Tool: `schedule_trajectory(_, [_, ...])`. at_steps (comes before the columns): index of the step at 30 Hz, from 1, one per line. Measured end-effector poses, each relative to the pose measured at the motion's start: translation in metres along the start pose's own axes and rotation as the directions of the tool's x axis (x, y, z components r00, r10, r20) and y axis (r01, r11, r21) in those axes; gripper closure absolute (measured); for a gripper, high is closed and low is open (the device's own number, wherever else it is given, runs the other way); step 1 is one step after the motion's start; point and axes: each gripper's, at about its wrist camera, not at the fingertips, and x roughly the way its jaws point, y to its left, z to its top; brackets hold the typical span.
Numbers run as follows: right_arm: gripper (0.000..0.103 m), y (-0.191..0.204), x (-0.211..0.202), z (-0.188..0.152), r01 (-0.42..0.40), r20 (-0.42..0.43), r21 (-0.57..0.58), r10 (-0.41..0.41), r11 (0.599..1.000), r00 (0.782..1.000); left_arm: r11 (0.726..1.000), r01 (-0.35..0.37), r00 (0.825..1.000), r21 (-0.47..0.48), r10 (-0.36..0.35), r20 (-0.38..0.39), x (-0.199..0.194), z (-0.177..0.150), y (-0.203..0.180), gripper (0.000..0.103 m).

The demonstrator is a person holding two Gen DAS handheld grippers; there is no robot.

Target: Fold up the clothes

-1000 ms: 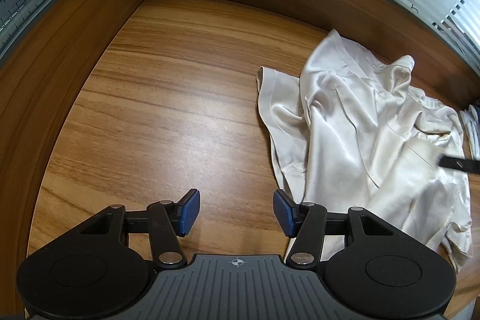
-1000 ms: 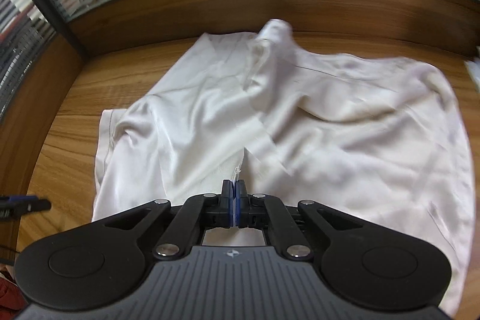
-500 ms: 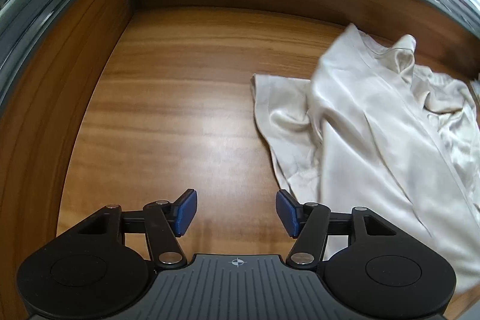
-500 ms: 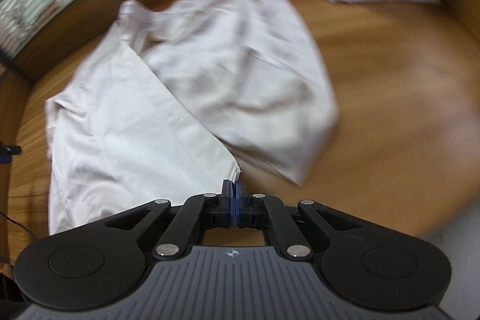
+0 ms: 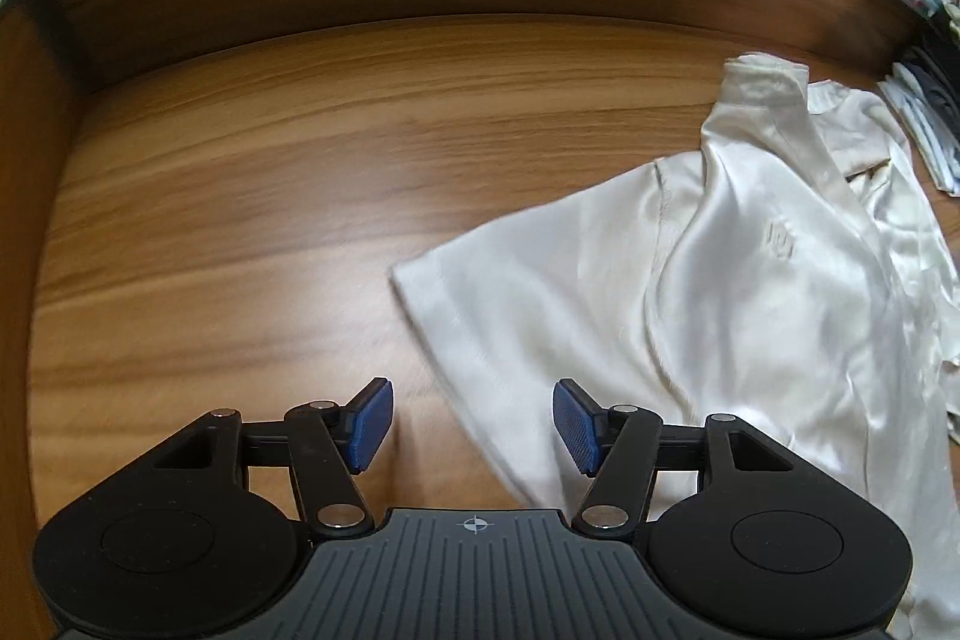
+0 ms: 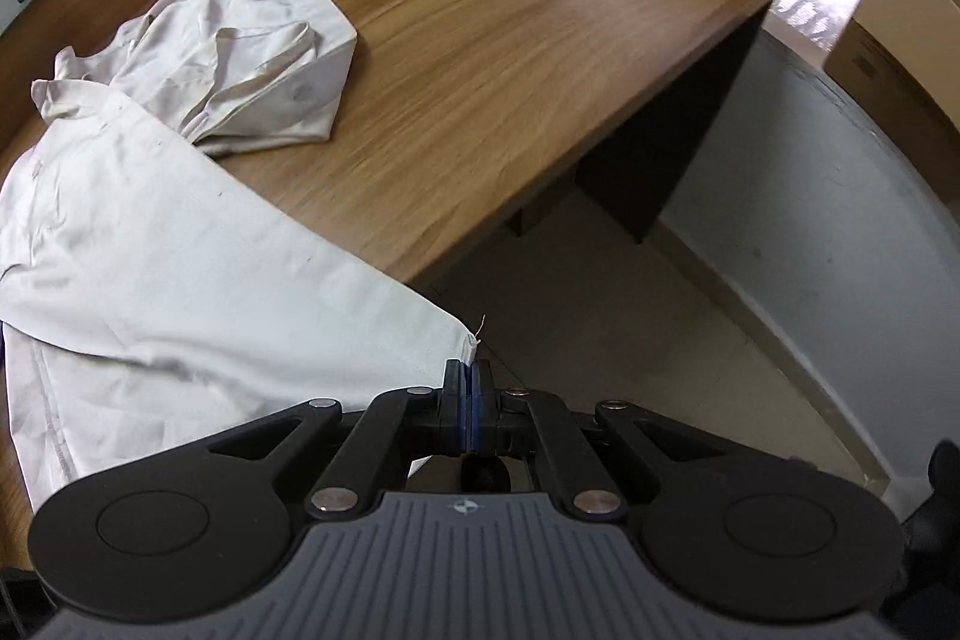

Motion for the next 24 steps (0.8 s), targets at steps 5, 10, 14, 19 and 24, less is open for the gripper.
schedule_trajectory(5, [0.102,0.015,-0.012,-0.029,0.036,0.008,0.043,-0.036,0.998,0.999,1.0,0.019,1.0,0.016,-0.02,0.008,0.012,0.013,-0.002,0.04])
schedule_trajectory(10, [0.102,0.013,-0.02,-0.058,0.085,-0.029,0.094,-0.083,0.992,0.996,0.999,0.03,1.0,0.014,-0.03,-0.004,0.023,0.019,-0.001,0.039])
schedule_trajectory(14, [0.102,0.011,-0.022,-0.076,0.117,-0.076,0.1,-0.11,0.988,0.991,0.997,0.03,1.0,0.068,-0.029,-0.009,0.03,0.016,-0.013,0.039])
schedule_trajectory(19, [0.102,0.012,-0.025,-0.089,0.127,-0.098,0.114,-0.116,0.985,0.988,0.996,0.022,1.0,0.09,-0.024,0.019,0.028,0.013,-0.018,0.074])
schedule_trajectory(24, [0.099,0.03,-0.029,-0.08,0.096,-0.057,0.074,-0.092,0.993,0.994,0.987,-0.041,0.996,0.157,0.028,0.079,0.02,0.017,-0.022,0.098])
